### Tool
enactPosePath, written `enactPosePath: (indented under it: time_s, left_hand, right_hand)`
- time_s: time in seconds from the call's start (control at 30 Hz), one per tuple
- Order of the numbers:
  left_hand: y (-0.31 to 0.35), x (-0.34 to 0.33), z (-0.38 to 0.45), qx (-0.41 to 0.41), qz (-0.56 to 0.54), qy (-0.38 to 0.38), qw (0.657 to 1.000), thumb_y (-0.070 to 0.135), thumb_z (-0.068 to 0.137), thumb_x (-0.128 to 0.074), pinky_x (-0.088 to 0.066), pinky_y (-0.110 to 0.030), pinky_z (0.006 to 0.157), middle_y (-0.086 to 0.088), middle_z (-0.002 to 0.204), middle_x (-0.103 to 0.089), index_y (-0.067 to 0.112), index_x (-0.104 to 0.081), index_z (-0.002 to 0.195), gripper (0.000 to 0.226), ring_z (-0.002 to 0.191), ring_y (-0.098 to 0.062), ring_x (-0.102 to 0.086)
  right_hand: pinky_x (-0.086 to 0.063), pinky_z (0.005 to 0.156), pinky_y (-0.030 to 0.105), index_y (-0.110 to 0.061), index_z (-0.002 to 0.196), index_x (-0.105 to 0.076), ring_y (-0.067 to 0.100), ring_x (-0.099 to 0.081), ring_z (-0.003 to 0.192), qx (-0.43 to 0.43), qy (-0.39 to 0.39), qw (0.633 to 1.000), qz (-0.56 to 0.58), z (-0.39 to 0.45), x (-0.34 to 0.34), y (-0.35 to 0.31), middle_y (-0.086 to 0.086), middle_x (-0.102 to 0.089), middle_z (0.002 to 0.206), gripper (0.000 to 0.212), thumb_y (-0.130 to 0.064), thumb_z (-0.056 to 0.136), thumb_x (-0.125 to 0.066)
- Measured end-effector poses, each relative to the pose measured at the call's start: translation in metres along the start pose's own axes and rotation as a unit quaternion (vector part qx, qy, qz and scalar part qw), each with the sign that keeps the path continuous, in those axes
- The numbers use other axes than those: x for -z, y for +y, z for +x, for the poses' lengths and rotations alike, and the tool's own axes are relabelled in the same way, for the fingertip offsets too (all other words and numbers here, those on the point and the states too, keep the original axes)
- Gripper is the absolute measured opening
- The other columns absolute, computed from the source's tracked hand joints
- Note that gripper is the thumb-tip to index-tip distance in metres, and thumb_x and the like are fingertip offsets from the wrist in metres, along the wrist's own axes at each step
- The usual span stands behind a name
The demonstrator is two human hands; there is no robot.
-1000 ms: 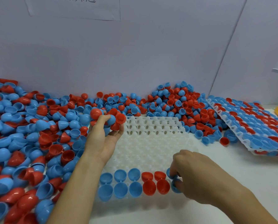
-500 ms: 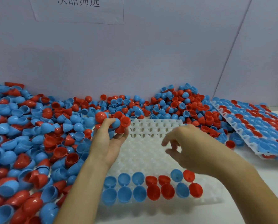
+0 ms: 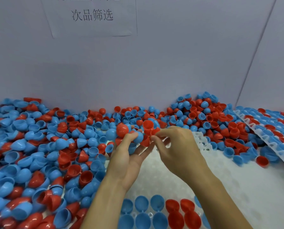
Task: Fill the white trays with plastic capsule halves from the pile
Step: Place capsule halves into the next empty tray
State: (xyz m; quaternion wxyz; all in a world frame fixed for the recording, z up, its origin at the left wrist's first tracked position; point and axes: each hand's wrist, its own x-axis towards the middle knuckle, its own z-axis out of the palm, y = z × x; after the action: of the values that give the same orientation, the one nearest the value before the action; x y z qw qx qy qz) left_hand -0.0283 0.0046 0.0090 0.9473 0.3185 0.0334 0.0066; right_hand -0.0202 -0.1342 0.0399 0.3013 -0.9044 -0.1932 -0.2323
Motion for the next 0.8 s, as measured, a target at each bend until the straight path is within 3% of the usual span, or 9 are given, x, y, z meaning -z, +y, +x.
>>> enactPosePath:
  time_s: [0.07,0.17,0.3,0.37,0.43,0.5,0.6,0.7,0.8]
  left_hand:
    - [0.0,-0.001,-0.001,-0.005,0.013,-0.018,1.0,0.012,0.081,-0.069,-0.058,-0.047,0.09,-0.027,0.127,-0.065,-0.001,-0.063,0.119,0.04,0.115,-0.039,-0.066]
    - [0.001,-0.004,-0.005,-0.005,0.035,-0.037,0.999,0.013,0.077,-0.076,-0.06,-0.046,0.084,-0.023,0.124,-0.068,0.009,-0.072,0.103,0.027,0.112,-0.039,-0.068]
    - [0.0,-0.006,-0.007,0.001,0.071,-0.047,0.996,0.015,0.078,-0.069,-0.06,-0.045,0.084,-0.022,0.125,-0.068,0.003,-0.063,0.12,0.044,0.112,-0.038,-0.069]
    - [0.0,-0.007,-0.007,-0.001,0.076,-0.047,0.996,0.014,0.078,-0.069,-0.061,-0.044,0.082,-0.021,0.123,-0.069,0.001,-0.063,0.12,0.043,0.11,-0.037,-0.07]
    - [0.0,-0.007,-0.007,-0.004,0.074,-0.051,0.996,0.011,0.079,-0.071,-0.061,-0.045,0.083,-0.02,0.122,-0.069,0.001,-0.062,0.12,0.044,0.11,-0.036,-0.07]
    - [0.0,-0.006,-0.007,-0.008,0.071,-0.048,0.996,0.011,0.079,-0.073,-0.06,-0.048,0.085,-0.02,0.12,-0.069,0.002,-0.059,0.121,0.045,0.109,-0.037,-0.07]
    - [-0.001,-0.007,-0.006,-0.006,0.064,-0.038,0.997,0.012,0.08,-0.068,-0.06,-0.048,0.086,-0.02,0.119,-0.069,0.004,-0.061,0.116,0.037,0.109,-0.037,-0.07]
    - [0.002,-0.008,-0.006,0.001,0.035,-0.026,0.999,0.011,0.077,-0.068,-0.061,-0.043,0.079,-0.021,0.112,-0.072,0.011,-0.076,0.091,0.017,0.103,-0.036,-0.072]
    - [0.005,-0.004,-0.004,-0.007,0.003,0.008,1.0,0.01,0.076,-0.069,-0.062,-0.04,0.075,-0.025,0.114,-0.07,0.006,-0.07,0.099,0.024,0.098,-0.037,-0.073]
  right_hand:
    - [-0.054,0.066,0.022,-0.021,0.08,-0.079,0.008,-0.063,0.068,-0.017,0.025,0.999,0.03,0.001,0.001,0.004,-0.008,-0.071,0.071,0.025,-0.03,0.096,-0.062]
    - [-0.052,0.066,0.017,-0.016,0.07,-0.078,0.008,-0.064,0.066,-0.055,0.049,0.993,0.095,0.001,0.002,0.009,-0.006,-0.069,0.06,0.035,-0.03,0.097,-0.06]
    - [-0.049,0.054,0.012,-0.017,0.064,-0.076,0.007,-0.064,0.055,-0.094,0.066,0.983,0.143,0.0,0.004,0.013,-0.011,-0.066,0.053,0.038,-0.035,0.095,-0.062]
    - [-0.051,0.057,0.012,-0.026,0.066,-0.075,0.001,-0.066,0.059,-0.108,0.057,0.98,0.16,0.0,0.006,0.014,-0.02,-0.066,0.053,0.03,-0.039,0.092,-0.065]
    - [-0.051,0.061,0.009,-0.029,0.069,-0.075,0.002,-0.068,0.065,-0.114,0.039,0.978,0.172,0.0,0.007,0.017,-0.02,-0.069,0.058,0.023,-0.04,0.089,-0.07]
    - [-0.055,0.067,0.015,-0.029,0.069,-0.076,0.012,-0.068,0.073,-0.12,0.019,0.977,0.174,-0.001,0.007,0.019,-0.009,-0.073,0.066,0.02,-0.036,0.087,-0.073]
    - [-0.051,0.063,0.005,-0.034,0.075,-0.073,-0.006,-0.066,0.075,-0.128,-0.001,0.978,0.167,0.0,0.008,0.019,-0.027,-0.066,0.057,0.012,-0.027,0.084,-0.076]
    - [-0.048,0.059,0.005,-0.032,0.084,-0.076,-0.013,-0.065,0.076,-0.143,-0.01,0.975,0.173,0.002,0.015,0.021,-0.031,-0.064,0.064,0.003,-0.03,0.083,-0.079]
    - [-0.049,0.071,0.012,-0.029,0.094,-0.078,-0.005,-0.067,0.078,-0.162,-0.005,0.972,0.17,0.004,0.029,0.025,-0.022,-0.071,0.083,0.018,-0.039,0.079,-0.08]
